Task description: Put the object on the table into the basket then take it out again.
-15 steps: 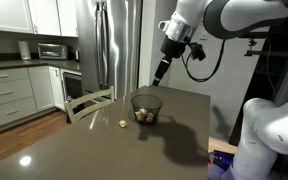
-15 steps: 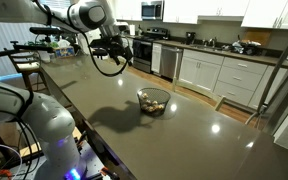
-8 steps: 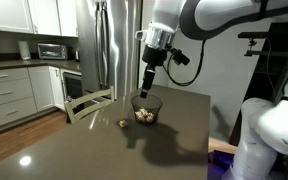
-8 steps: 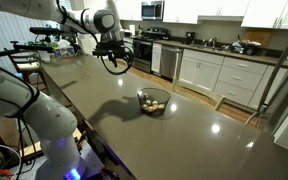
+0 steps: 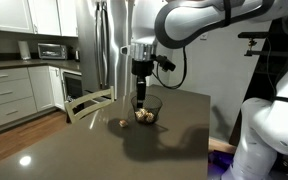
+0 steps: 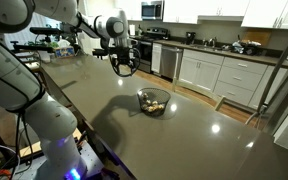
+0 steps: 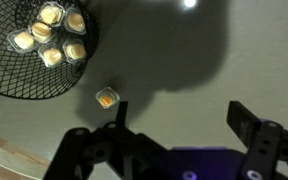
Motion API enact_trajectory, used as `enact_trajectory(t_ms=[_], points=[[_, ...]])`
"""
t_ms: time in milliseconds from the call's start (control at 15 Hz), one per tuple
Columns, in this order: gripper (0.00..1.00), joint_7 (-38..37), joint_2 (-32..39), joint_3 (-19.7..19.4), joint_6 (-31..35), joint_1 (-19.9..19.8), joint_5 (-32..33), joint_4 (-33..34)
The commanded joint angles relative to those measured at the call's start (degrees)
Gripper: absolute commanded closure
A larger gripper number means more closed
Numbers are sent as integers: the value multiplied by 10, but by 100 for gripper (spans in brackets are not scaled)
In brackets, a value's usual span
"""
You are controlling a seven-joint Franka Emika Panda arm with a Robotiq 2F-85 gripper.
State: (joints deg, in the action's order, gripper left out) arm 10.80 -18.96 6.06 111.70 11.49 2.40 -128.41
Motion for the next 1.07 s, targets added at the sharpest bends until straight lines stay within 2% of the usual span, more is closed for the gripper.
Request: enact_trajectory(t_ms=[0,600,1000], points=[[0,10,44,12,-15,-9,36,34],[0,-48,78,28,53,-15,122,26],[0,-62,109,27,40,-14,134,29]])
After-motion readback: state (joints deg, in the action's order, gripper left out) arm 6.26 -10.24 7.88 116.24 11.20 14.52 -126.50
